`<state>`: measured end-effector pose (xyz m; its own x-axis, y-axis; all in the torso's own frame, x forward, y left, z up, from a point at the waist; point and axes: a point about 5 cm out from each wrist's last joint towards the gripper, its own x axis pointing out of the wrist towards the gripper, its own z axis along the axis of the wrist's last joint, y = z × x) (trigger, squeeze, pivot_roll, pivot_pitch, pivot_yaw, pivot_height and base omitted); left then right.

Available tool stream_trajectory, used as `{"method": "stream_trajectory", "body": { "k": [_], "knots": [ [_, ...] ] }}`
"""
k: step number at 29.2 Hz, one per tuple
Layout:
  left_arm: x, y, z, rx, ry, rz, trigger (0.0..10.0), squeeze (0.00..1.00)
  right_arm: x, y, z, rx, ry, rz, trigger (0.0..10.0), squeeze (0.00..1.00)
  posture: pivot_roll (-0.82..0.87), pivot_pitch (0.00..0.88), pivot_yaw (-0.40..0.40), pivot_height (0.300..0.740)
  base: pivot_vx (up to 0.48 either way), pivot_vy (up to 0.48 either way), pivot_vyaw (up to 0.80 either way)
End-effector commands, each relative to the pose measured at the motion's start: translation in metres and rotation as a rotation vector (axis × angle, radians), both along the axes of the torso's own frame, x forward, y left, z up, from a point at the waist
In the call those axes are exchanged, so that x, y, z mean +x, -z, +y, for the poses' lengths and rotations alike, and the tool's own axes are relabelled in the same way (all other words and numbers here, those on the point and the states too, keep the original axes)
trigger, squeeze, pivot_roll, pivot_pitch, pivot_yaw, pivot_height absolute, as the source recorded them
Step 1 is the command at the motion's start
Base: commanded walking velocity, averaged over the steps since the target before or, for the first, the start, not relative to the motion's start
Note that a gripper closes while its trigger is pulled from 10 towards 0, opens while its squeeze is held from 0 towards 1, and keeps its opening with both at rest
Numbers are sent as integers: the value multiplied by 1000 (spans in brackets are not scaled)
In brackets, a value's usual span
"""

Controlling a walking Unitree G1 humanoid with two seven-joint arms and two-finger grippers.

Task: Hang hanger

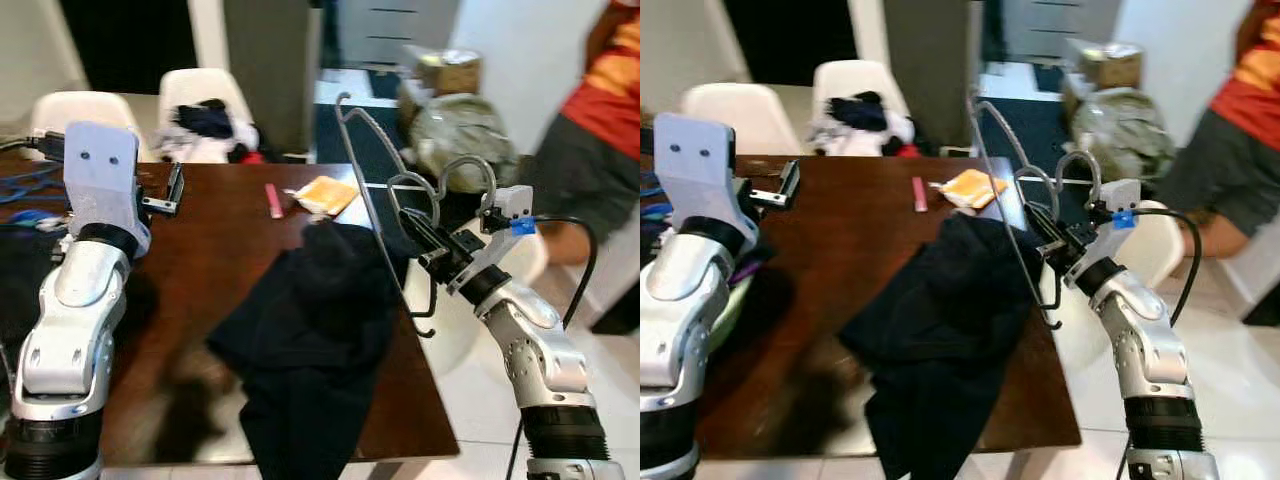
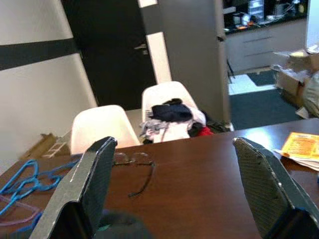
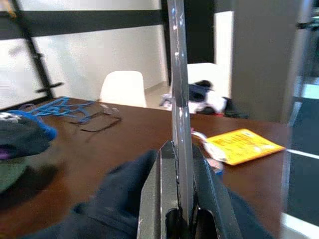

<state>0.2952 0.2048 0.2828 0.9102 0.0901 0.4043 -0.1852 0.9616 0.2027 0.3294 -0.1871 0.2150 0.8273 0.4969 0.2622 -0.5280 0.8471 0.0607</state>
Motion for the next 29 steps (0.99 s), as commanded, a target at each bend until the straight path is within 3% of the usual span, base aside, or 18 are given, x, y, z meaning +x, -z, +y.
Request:
{"method": "stream_trajectory", "body": {
  "k": [1, 2, 4, 6, 10, 13, 16, 19, 22, 26, 29],
  "knots": [
    [-1, 3, 3, 8, -54, -4, 10000, 0, -2, -3, -1, 2, 7, -25, 10000, 0, 94, 46, -54, 740, 0, 0, 794],
    [-1, 3, 3, 8, -54, -4, 10000, 0, -2, -3, -1, 2, 7, -25, 10000, 0, 94, 46, -54, 740, 0, 0, 794],
    [-8, 9, 16, -84, -216, 0, 10000, 0, -2, -3, -3, -1, 16, -27, 10000, 0, 94, 48, -53, 740, 0, 0, 794],
    [-18, 17, 25, -123, -356, 28, 10000, 0, -1, -4, -5, -7, 24, -27, 10000, 0, 95, 53, -48, 740, 0, 0, 794],
    [-27, 27, 31, -153, -431, 61, 10000, 0, -1, -3, -7, -13, 29, -25, 10000, 0, 101, 56, -50, 740, 0, 0, 794],
    [-38, 48, 51, -242, -512, 129, 10000, 0, -1, 0, -7, -29, 31, -16, 10000, 0, 108, 59, -56, 740, 0, 0, 794],
    [-42, 56, 59, -274, -528, 147, 10000, 0, 0, 1, -6, -35, 31, -12, 10000, 0, 112, 58, -64, 740, 0, 0, 794],
    [-39, 54, 78, -275, -498, 99, 10000, 0, 3, 0, -5, -46, 32, -15, 10000, 0, 115, 57, -70, 740, 0, 0, 794],
    [-36, 53, 81, -247, -483, 97, 10000, 0, 4, 0, -5, -47, 38, -15, 10000, 0, 115, 57, -70, 740, 0, 0, 794],
    [-23, 56, 85, -220, -390, 97, 10000, 0, 7, 2, -9, -58, 85, 1, 10000, 0, 115, 54, -76, 740, 0, 0, 198],
    [-10, 61, 87, -314, -305, 92, 10000, 0, 10, 3, -13, -50, 119, 17, 10000, 0, 107, 51, -80, 740, 0, 0, 0]
  ]
}}
